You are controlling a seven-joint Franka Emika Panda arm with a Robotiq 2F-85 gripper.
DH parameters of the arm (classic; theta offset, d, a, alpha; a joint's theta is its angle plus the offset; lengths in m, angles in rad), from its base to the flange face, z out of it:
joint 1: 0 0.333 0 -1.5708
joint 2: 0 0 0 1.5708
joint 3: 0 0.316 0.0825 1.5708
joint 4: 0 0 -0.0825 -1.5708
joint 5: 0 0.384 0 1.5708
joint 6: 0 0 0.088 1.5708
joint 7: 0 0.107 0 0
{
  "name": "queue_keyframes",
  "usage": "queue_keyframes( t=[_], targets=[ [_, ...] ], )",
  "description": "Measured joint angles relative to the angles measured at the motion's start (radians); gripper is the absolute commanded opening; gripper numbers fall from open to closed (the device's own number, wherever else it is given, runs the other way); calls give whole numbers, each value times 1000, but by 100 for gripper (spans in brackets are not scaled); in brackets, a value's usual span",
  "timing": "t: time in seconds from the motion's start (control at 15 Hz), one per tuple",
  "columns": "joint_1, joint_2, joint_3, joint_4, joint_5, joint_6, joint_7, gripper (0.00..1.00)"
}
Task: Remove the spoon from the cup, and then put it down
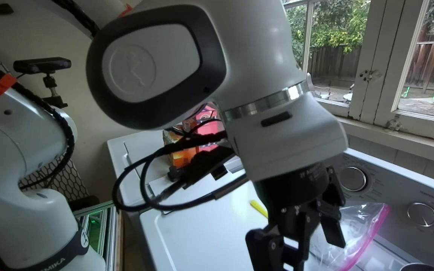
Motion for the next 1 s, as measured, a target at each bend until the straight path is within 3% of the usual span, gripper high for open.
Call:
queue_keyframes(
  t=[0.4,1.0],
  targets=[
    [-88,115,-45,-4,-21,240,34,100],
    [-102,151,-45,1,-26,257,37,100]
  ],
)
